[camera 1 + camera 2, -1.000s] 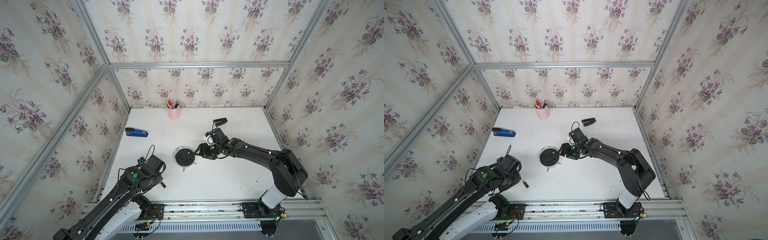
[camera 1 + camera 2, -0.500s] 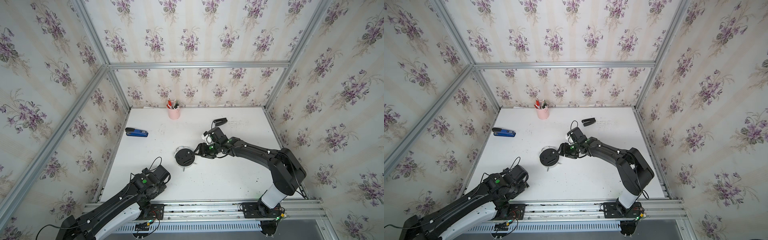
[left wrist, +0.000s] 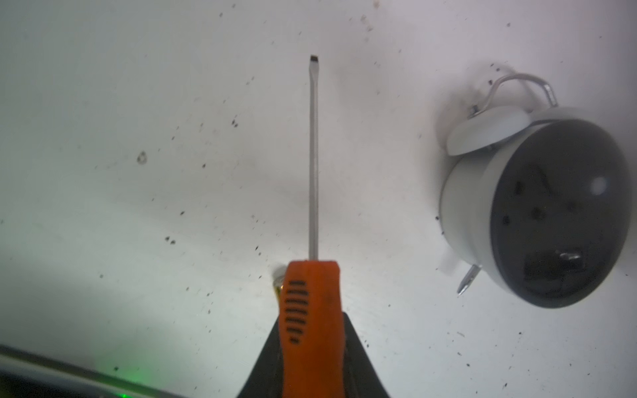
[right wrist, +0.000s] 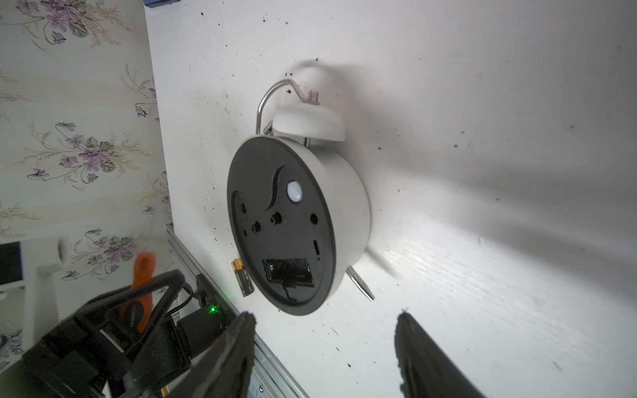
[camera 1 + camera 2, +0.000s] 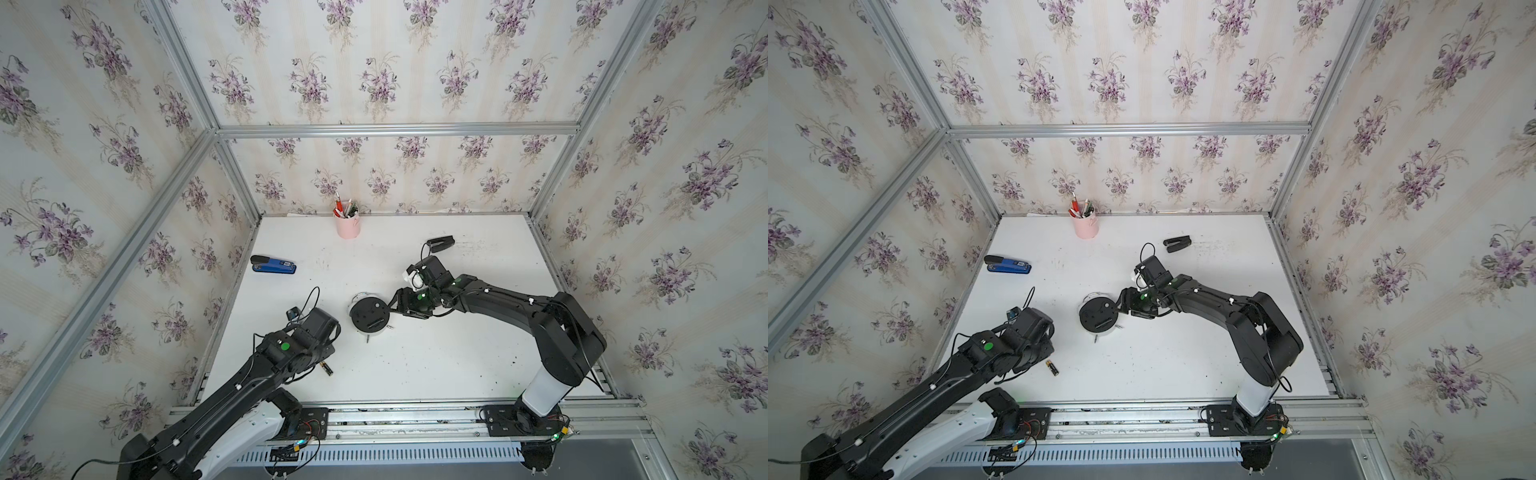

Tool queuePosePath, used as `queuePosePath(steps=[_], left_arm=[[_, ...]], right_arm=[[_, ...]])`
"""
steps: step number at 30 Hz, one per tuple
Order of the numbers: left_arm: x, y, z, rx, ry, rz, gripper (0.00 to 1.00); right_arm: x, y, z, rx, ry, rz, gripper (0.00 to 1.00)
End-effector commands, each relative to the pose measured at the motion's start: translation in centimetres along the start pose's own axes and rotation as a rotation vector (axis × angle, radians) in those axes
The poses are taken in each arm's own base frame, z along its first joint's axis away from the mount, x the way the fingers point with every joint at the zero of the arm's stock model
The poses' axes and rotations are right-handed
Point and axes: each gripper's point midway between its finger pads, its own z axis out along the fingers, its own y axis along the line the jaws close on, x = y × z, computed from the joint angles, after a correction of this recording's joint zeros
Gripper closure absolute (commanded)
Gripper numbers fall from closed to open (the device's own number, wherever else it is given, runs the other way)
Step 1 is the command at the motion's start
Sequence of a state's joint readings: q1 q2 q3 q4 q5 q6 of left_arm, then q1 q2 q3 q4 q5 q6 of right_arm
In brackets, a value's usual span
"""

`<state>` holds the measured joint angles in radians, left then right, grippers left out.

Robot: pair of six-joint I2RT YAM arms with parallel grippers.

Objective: Remove the battery from the alarm
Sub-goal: Place the screwdriver at the center of the board.

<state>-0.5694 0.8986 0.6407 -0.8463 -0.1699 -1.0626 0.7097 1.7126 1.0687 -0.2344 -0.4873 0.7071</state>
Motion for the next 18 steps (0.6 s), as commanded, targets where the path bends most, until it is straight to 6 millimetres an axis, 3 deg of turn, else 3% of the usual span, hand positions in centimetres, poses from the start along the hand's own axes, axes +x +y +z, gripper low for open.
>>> queuePosePath(steps=[1,3,6,15,18], left_arm=[[-3.0,-4.3,0.5,0.100,-0.061,0.247,1.00],[-3.5,-6.0,1.8,0.163,-0.035,0.319,1.00],[-3.7,-6.5,3.6,0.188,0.014,0.339,1.00],[-2.1,-5.9,7.8,0.169,0.114,0.354,1.00],[-1.8,-5.6,8.5,0.157,0.123,0.358,0.92]], right_arm=[[0.1,-1.0,-0.1,0.021,0.001,-0.002,0.32],[0.1,-1.5,-0.2,0.028,-0.005,0.007,0.32],[-0.2,-2.2,-0.5,0.031,-0.012,0.021,0.32],[-0.4,-2.8,-0.7,0.042,-0.017,0.022,0.32],[-0.4,-2.9,-0.6,0.042,-0.014,0.026,0.32]])
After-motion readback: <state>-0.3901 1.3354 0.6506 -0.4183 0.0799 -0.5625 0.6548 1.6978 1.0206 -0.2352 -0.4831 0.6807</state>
